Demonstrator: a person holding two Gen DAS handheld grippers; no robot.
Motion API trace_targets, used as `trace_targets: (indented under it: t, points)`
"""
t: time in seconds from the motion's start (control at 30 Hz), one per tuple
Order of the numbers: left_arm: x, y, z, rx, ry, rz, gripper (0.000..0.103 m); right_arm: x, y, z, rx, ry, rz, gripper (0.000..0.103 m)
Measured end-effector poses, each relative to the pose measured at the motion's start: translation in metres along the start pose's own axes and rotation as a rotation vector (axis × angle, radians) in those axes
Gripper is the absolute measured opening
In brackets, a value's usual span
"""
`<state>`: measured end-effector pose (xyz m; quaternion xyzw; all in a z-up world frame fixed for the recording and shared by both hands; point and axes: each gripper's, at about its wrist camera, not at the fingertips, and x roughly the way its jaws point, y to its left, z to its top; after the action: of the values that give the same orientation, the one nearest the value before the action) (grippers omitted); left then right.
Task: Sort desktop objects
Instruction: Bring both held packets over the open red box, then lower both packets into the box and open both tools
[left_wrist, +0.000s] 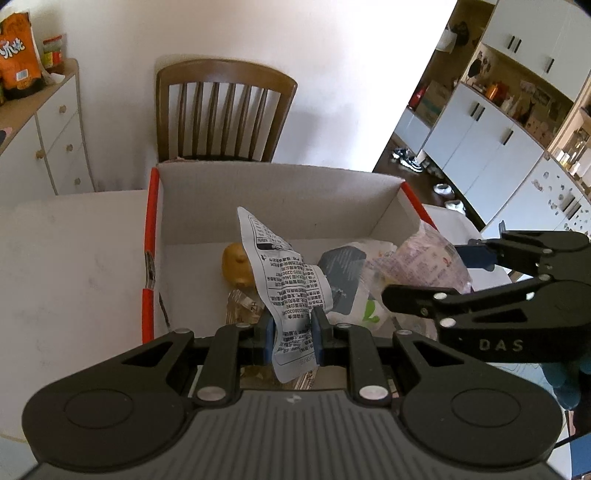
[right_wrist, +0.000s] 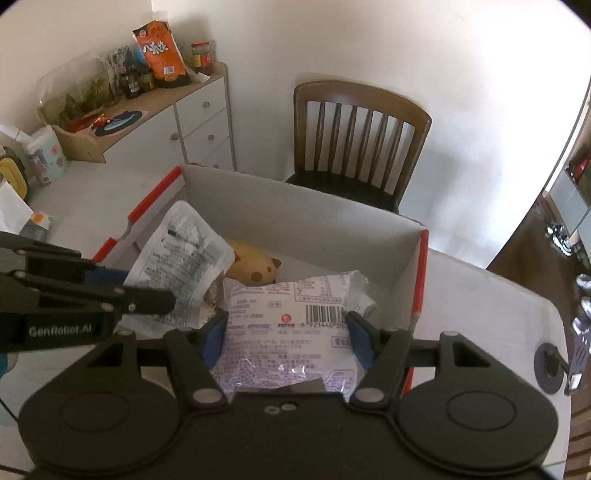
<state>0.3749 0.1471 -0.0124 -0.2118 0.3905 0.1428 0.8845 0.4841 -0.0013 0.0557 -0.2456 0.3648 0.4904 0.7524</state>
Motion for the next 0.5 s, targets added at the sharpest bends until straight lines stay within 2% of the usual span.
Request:
trace_targets:
  t: [0.5]
  points:
    - [0.024,0.005,0.0,0.016,0.078,0.023,0.019,0.034,-0.003,-0.011,-0.023,0.083,-0.017,0.067]
